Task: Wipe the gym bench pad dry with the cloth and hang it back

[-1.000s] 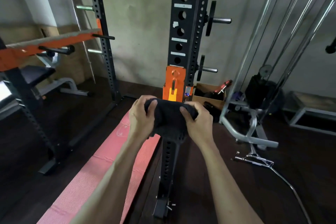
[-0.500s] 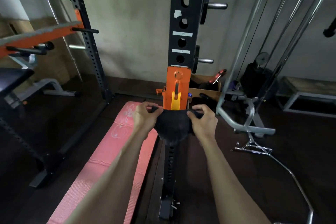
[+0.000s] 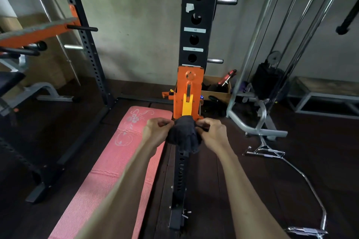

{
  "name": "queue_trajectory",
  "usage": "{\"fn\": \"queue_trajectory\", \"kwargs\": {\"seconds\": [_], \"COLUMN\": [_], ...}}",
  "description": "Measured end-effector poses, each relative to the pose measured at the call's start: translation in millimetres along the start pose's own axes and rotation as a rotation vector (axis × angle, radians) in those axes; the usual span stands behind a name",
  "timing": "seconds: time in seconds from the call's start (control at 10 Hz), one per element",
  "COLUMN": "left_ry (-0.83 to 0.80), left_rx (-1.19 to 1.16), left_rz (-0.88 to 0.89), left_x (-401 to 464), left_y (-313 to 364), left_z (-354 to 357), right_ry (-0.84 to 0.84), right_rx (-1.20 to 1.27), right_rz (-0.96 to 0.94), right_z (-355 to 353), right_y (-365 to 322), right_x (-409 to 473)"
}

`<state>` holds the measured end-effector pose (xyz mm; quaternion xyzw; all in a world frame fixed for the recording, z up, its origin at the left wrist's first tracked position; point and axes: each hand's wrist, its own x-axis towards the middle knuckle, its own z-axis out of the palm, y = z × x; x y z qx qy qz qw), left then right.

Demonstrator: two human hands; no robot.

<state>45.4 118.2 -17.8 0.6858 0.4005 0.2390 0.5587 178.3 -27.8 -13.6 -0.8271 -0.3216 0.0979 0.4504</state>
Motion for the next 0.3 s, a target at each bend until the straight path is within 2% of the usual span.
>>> {"fn": "queue_trajectory", "kwargs": {"seconds": [0.1,0.2,0.3], "left_ry": [0.0,0.118,0.194], "left_rx": [0.086,0.233,0.264], "left_rz": [0.058,0.207,0.354], "left_x": [-7.1,-16.1,-27.8], "left_y": [1.3,11.9,26.3], "left_z": [0.3,-2.5,-3.5], "right_ry": [-0.004,0.058,0.112], "right_rx": [-0.055,-0.096,-0.12], "right_rz": [0.0,-0.029,-0.108], "right_z": [0.3,-2.9,-12.4], "right_y": [-2.7,-8.3,-22.5], "right_x": [-3.2,-4.4,-8.8]}}
